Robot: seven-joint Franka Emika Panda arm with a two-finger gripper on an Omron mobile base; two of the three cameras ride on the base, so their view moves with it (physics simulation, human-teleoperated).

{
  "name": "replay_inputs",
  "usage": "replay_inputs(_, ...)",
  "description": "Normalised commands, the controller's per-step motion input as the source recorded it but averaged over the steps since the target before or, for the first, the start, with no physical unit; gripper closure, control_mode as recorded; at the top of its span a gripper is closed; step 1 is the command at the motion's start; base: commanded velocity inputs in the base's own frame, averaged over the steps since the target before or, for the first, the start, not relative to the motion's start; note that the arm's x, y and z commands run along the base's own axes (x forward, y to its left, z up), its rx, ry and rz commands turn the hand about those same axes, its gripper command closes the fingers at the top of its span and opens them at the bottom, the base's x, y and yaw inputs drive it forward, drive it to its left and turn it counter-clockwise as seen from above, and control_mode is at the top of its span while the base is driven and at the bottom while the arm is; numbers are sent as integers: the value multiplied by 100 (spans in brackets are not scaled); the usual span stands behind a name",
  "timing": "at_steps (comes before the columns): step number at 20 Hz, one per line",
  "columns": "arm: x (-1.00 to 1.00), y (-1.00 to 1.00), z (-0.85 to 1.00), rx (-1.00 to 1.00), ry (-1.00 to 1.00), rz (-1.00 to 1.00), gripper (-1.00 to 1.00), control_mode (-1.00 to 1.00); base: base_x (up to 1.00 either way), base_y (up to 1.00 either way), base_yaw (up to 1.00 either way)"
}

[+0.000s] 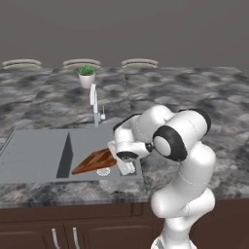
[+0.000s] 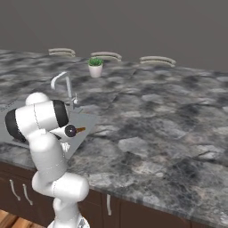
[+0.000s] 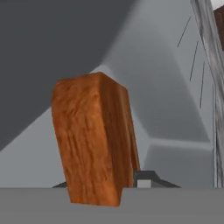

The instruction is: Move the cutting board and knife to the sink. Then move spray from the cabinet to the counter.

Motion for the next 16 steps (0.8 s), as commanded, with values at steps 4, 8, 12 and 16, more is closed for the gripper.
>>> replay_inputs(4,68,25,-49,0,9,0,100,-100,0,0,0)
replay_inputs(8,7,1,-2,0,3,0,-100,-100,0,0,0)
replay_inputs(12,0,0,14,1,0,0,-100,-100,0,0,0)
replay_inputs(16,12,0,84,1,0,0,-100,-100,0,0,0)
